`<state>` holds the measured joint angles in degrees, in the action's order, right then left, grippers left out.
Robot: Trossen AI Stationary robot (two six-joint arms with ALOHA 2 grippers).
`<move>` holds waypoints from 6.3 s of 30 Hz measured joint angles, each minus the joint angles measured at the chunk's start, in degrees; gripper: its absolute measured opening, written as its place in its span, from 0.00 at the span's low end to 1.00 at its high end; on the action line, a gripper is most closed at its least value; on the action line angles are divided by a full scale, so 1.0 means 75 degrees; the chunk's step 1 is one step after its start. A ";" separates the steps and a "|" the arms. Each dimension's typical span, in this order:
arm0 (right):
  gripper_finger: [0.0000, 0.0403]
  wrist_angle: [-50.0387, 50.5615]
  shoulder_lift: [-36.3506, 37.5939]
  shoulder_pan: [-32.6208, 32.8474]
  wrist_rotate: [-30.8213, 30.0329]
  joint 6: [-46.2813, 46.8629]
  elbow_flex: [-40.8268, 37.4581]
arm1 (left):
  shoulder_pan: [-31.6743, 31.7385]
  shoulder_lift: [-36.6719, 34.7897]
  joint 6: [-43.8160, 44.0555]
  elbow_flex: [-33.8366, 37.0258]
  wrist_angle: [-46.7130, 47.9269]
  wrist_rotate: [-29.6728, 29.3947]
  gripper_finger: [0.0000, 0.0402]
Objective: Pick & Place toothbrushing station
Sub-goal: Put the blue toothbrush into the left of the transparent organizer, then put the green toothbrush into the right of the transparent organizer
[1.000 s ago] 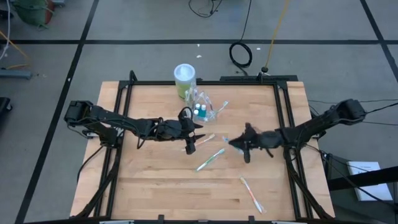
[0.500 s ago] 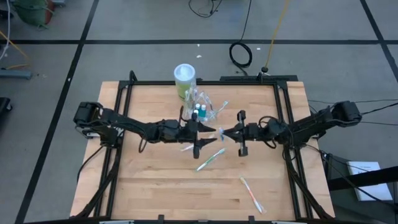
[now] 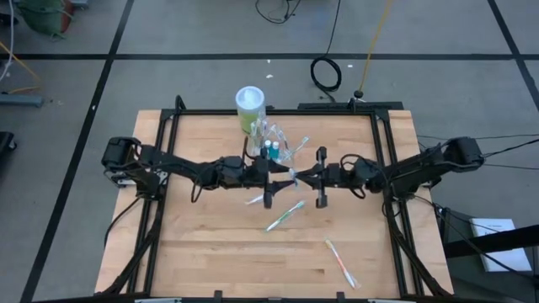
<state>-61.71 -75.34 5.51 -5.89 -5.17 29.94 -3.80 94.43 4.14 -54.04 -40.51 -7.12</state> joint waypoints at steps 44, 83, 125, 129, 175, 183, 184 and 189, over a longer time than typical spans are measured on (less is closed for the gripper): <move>0.41 0.4843 0.2330 -0.0124 -0.0423 0.0200 0.0285 | 0.1172 -0.2300 0.0655 0.0003 0.4679 -0.4493 0.06; 0.39 0.4899 0.1465 0.0327 -0.0423 0.2186 0.0283 | 0.1930 -0.1772 0.2536 0.0006 0.7336 -0.3343 0.44; 0.39 0.4177 -0.1974 0.0845 0.0422 1.1649 0.0450 | 0.0482 -0.2600 0.1000 -0.0003 0.7183 -0.1456 0.46; 0.39 0.4527 -0.1974 0.0621 0.0750 1.2240 0.0450 | 0.0480 -0.2601 0.0916 -0.0003 0.7166 -0.1456 0.46; 0.02 0.4438 -0.3075 -0.1473 0.3027 1.0781 0.0427 | 0.0459 -0.2547 0.0522 0.0006 0.7236 -0.0783 0.46; 0.00 0.4616 -0.2443 -0.1283 0.2943 0.9084 0.0383 | -0.0285 -0.1054 0.2255 0.0006 0.6371 0.0951 0.46; 0.01 0.4622 -0.2304 -0.1263 0.2925 0.8922 0.0378 | -0.0378 -0.0799 0.2451 0.0006 0.6184 0.0952 0.46; 0.03 0.4573 -0.1567 -0.1087 0.2880 0.7633 0.0398 | -0.0693 0.0431 0.3112 0.0009 0.4760 0.0938 0.46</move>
<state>-27.41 -87.10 -2.65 15.71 52.07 32.93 -9.00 97.67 27.48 -53.98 -4.81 -0.09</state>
